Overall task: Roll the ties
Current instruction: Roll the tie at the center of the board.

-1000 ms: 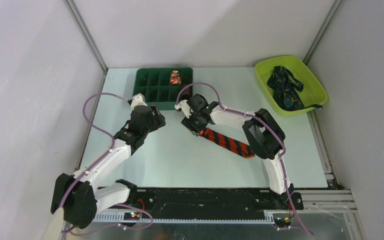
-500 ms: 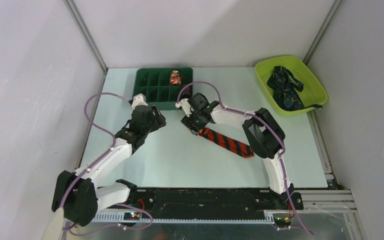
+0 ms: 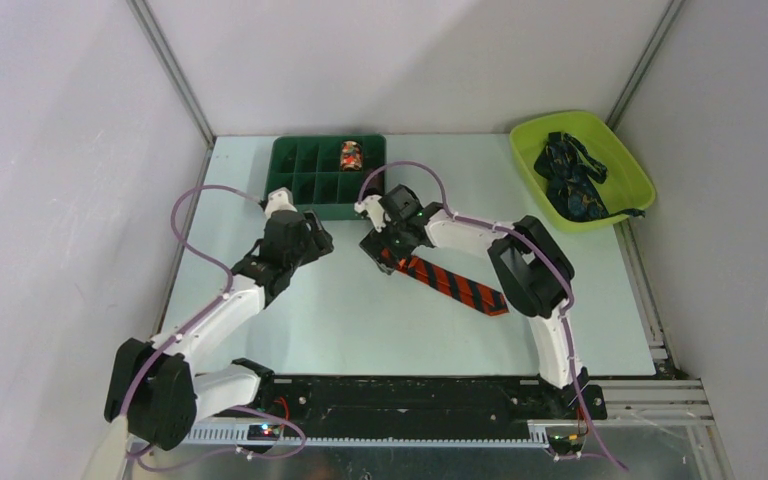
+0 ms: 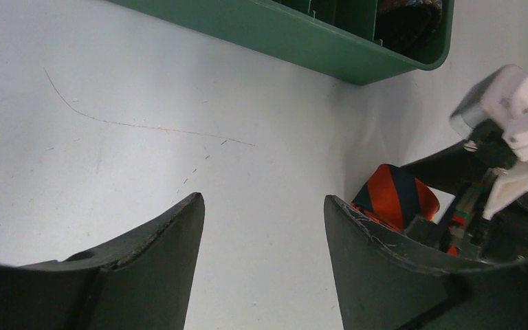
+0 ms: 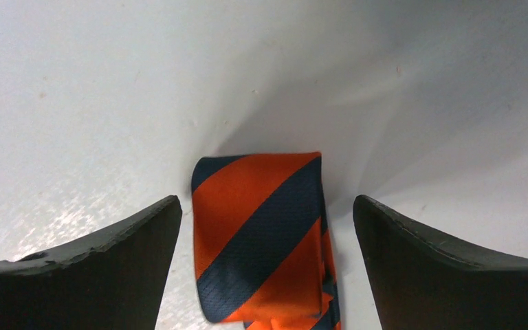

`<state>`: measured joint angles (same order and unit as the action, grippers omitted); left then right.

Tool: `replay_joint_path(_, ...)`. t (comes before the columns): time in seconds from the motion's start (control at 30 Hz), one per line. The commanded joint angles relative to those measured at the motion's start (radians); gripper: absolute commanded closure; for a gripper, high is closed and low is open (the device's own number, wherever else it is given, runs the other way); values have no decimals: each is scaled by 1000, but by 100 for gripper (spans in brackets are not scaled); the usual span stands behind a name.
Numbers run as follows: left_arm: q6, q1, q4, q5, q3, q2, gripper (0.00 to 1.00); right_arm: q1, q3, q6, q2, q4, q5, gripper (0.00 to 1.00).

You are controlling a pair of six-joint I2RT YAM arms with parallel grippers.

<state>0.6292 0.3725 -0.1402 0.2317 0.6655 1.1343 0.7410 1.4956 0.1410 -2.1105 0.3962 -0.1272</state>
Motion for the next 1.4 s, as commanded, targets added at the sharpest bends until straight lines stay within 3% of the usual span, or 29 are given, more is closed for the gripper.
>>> replay_joint_path(0.0,14,-7,29,-5,40,8,29,-10,-31,-64,136,-64,-42,1)
replay_joint_path(0.2,24,-8,63,-39,54,53,27,-46,-125,-215,274,-136,-45,1)
replay_joint_path(0.43,14,-7,109,-95,83,109,24,-133,-240,-519,415,-159,-13,3)
replay_joint_path(0.5,13,-7,130,-122,92,131,24,-162,-267,-605,431,-162,-35,12)
replay_joint_path(0.6,16,-5,169,-154,114,185,24,-190,-342,-716,448,-214,-110,38)
replay_joint_path(0.73,25,0,209,-211,141,253,24,-182,-399,-800,439,-276,-154,61)
replay_joint_path(0.87,32,4,249,-253,152,294,24,-155,-440,-859,429,-345,-158,68)
replay_joint_path(1.37,3,34,384,-356,155,415,24,-155,-463,-966,310,-476,-221,75)
